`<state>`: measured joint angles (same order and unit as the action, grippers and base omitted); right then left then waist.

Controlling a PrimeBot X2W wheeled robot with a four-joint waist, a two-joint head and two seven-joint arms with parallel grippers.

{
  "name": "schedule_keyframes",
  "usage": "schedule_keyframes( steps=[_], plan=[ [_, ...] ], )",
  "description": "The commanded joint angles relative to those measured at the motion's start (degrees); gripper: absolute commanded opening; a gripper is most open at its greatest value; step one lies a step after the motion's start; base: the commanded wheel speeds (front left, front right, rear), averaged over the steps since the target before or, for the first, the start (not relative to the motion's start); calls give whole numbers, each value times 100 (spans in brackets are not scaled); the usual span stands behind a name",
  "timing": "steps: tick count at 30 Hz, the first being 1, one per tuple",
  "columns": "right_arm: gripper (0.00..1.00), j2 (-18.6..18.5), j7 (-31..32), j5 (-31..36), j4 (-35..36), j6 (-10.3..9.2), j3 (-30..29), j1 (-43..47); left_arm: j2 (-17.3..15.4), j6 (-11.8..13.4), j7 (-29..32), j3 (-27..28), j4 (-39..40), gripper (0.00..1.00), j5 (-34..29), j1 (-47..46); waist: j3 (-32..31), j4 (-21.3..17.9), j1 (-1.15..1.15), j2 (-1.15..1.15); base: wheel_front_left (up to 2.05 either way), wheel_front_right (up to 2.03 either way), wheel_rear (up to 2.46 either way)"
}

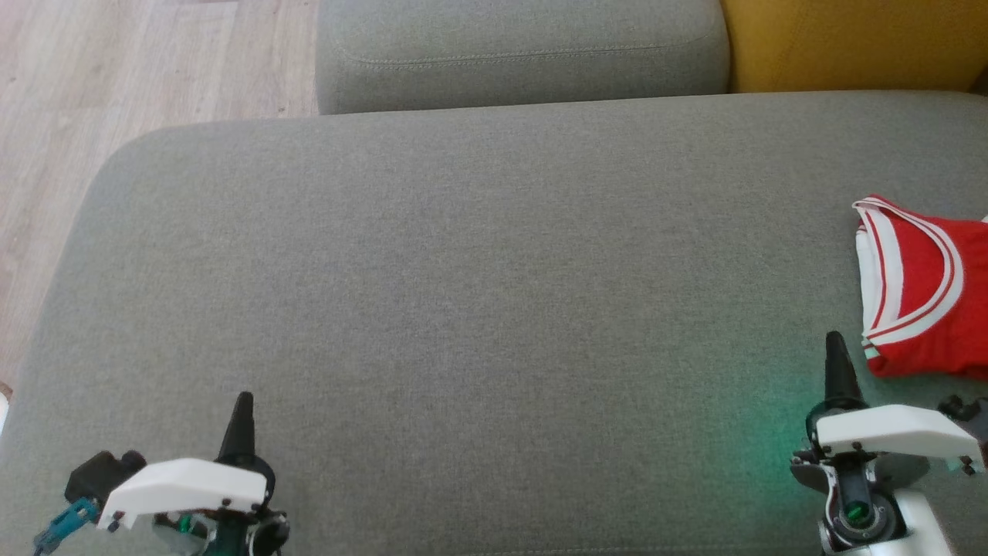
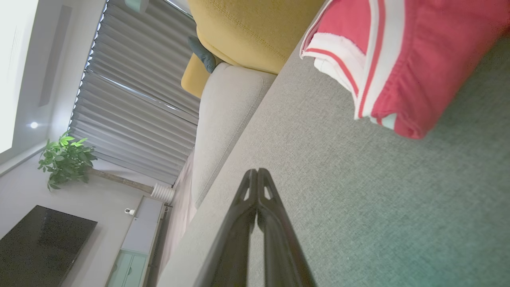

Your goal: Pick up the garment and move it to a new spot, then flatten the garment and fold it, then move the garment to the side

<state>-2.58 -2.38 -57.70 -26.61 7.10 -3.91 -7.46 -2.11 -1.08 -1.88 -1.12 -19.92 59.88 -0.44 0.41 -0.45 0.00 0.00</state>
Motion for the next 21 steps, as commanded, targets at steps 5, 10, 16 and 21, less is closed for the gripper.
schedule_keyframes(
  steps=[5, 10, 16, 21],
  plan=[
    [0, -27, 142, -459, 338, 25, 26, -73, -55, -108, 108, 219, 264, 0, 419, -374, -3, 5, 0, 0, 0, 0, 0],
    [0, -27, 226, -797, 443, 26, -7, -50, -57, -169, 191, 280, 300, 0, 737, -397, -5, 9, 0, 0, 0, 0, 0],
    [0, -28, 327, -1203, 568, 28, -46, -23, -60, -241, 289, 354, 344, 0, 1119, -424, -8, 15, 0, 0, 0, 0, 0],
    [0, -28, 412, -1541, 672, 30, -78, 0, -63, -301, 372, 416, 380, 0, 1437, -447, -10, 19, 0, 0, 0, 0, 0]
  ],
)
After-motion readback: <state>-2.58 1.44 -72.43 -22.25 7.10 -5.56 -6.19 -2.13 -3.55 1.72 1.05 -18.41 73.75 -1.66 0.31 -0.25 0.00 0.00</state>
